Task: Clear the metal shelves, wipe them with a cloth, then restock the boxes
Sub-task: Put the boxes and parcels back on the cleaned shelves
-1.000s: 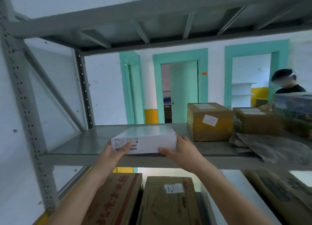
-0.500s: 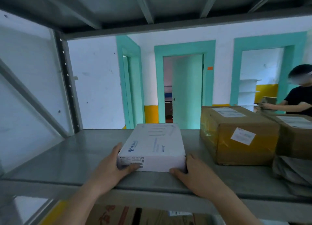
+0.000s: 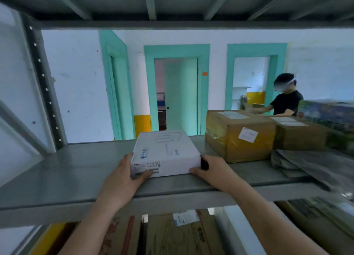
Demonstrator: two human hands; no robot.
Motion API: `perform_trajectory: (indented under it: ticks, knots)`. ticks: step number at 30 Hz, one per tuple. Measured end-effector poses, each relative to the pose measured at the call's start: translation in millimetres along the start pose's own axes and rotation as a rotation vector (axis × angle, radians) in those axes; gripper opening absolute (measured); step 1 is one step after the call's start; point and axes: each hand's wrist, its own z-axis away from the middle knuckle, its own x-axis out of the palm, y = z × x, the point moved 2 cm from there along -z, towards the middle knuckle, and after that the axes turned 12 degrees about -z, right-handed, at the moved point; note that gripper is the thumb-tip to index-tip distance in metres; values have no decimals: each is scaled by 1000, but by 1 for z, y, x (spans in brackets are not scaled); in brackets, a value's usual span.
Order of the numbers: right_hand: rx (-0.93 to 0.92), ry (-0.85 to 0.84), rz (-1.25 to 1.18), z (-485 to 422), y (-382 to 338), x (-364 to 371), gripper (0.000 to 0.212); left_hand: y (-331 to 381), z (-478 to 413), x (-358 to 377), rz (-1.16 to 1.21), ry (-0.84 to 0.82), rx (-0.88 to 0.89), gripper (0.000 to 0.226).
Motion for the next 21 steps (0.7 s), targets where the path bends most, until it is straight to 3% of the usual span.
perform_trajectory:
  ticks: [14, 18, 21]
  knots:
    - [15, 84, 124, 6, -7, 1, 40, 7, 5, -7, -54, -7, 21, 72]
    - [-10, 46, 213, 34, -17, -7, 55, 12, 13, -13, -161, 127, 10, 77]
    - [-107, 38, 273, 76, -8, -30, 54, 41, 35, 1, -96, 322, 161, 69]
